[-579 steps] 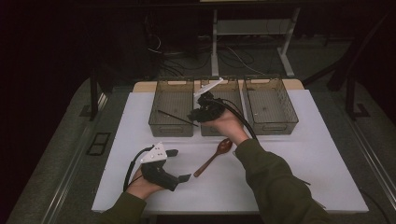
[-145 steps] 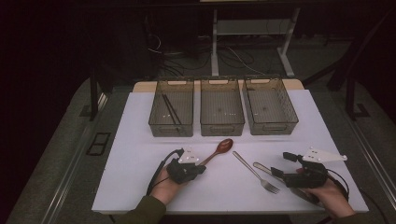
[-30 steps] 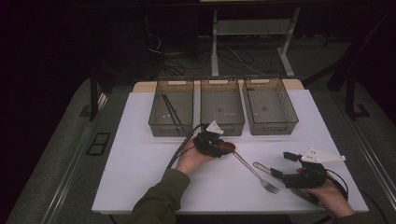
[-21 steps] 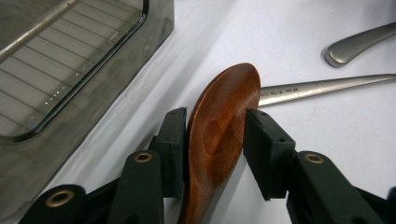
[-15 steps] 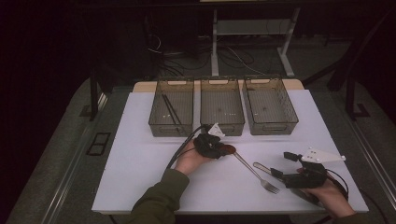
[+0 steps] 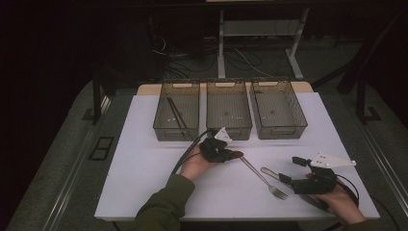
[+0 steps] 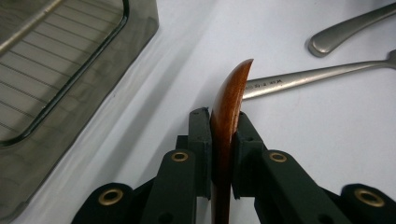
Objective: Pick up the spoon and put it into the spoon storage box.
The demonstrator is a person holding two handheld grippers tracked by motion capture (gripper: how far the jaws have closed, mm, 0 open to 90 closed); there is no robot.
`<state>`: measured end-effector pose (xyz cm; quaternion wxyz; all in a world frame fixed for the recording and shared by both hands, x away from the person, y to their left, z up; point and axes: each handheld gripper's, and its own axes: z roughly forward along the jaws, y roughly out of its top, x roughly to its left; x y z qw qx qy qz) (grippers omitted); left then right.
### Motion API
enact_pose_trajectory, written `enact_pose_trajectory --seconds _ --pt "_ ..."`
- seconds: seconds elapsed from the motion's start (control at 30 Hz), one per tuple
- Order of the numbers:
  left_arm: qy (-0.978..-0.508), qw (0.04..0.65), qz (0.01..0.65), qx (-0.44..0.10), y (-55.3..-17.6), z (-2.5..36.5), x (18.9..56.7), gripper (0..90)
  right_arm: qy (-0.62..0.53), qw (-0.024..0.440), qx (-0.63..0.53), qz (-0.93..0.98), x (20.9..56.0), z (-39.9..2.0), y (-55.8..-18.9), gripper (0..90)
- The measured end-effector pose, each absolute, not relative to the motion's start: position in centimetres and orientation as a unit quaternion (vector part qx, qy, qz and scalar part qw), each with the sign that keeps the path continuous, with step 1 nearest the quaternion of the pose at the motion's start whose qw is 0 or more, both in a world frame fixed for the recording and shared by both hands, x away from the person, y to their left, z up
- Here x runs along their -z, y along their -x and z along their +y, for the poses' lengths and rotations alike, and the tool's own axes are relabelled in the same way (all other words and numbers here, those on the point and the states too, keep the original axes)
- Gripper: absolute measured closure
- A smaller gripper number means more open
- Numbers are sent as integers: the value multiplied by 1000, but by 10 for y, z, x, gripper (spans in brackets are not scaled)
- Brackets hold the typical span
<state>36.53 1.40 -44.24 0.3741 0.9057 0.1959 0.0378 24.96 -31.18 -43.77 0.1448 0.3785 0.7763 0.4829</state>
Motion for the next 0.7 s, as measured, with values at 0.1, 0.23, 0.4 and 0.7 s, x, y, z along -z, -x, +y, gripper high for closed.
enact_pose_trajectory --seconds 0.1,0.23,0.4,0.7 --pt "-906 375 195 -34 -366 17 440 801 -378 145 -483 776 438 -312 -250 132" --pt "-902 381 203 -36 -367 20 436 802 -378 143 -483 777 438 -311 -249 133" --pt "-895 390 212 -34 -368 26 429 803 -378 145 -483 776 438 -312 -250 133" --pt "-885 408 221 -30 -365 28 414 803 -378 144 -484 776 438 -312 -250 132"
